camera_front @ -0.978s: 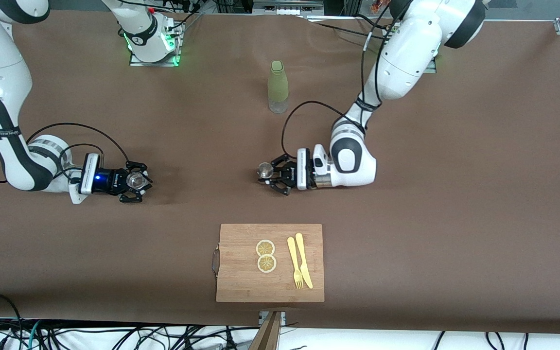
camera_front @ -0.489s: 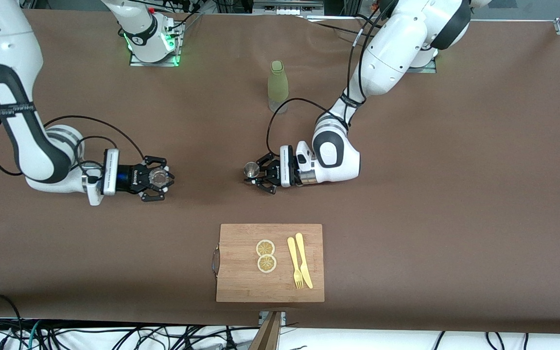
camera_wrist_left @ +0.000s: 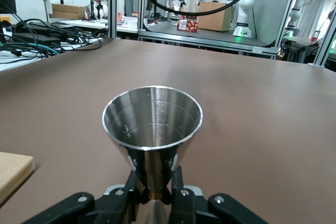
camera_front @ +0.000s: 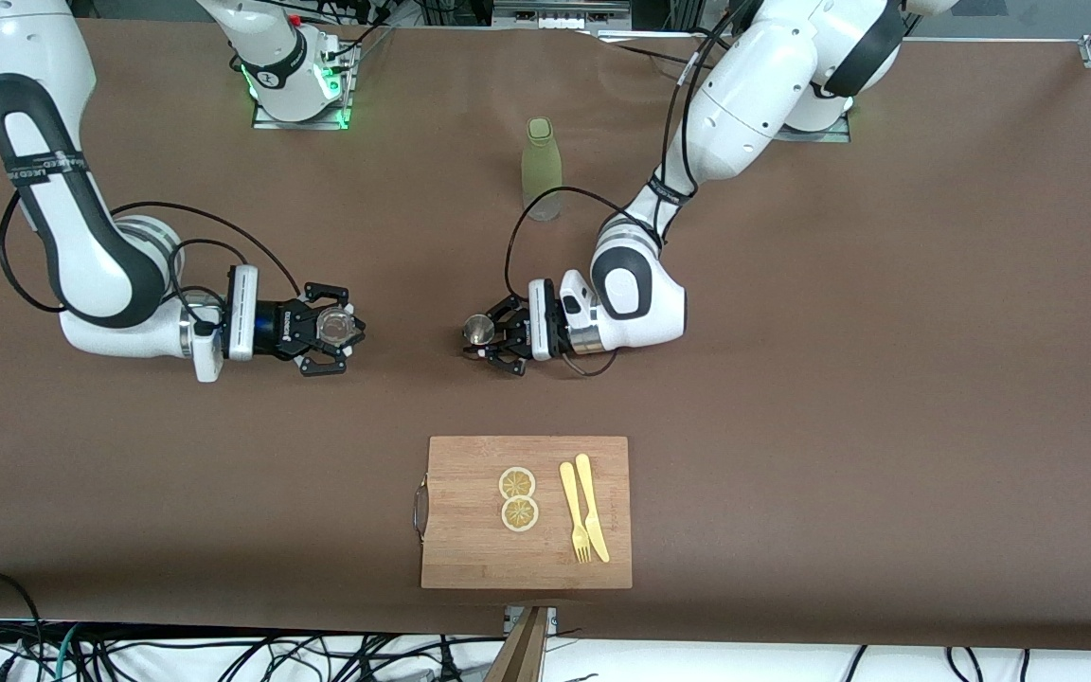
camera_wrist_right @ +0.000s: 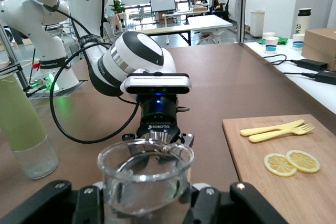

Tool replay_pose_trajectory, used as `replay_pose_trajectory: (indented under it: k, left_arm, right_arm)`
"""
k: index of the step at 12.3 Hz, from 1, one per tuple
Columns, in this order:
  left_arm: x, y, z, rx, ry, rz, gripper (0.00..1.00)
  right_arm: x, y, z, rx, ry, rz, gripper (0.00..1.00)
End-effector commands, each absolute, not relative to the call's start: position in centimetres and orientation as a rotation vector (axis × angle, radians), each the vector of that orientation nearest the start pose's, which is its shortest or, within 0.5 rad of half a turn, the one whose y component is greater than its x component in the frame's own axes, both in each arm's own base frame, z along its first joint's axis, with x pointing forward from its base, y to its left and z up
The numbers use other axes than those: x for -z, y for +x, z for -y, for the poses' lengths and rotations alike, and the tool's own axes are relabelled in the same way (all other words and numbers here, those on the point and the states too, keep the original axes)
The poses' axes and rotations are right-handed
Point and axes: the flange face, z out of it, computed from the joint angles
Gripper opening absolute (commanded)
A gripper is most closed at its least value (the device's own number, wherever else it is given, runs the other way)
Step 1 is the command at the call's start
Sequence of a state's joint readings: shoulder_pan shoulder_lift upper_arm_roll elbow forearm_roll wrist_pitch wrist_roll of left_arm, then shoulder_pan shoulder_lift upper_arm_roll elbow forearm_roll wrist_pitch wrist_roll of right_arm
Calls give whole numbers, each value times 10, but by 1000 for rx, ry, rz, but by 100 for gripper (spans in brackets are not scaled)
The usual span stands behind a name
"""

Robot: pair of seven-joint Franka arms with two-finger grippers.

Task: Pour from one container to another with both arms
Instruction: 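Lift the glass cup with the right gripper while the left gripper brings the jigger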

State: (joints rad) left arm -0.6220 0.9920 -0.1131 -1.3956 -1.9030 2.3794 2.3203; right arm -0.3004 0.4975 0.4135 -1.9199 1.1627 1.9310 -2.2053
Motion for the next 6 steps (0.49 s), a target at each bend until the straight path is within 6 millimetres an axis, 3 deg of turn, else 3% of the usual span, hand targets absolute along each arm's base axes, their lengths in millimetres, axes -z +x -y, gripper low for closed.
replay_pose_trajectory:
  k: [1, 6]
  left_arm:
    - [-121, 550, 495, -1060, 1602, 1265, 0]
    - [-124, 544, 505, -1065, 1636, 1294, 0]
  right_arm:
    - [-275, 574, -134, 878, -1468, 1457, 6]
    - [-292, 565, -162, 851, -1486, 1494, 6]
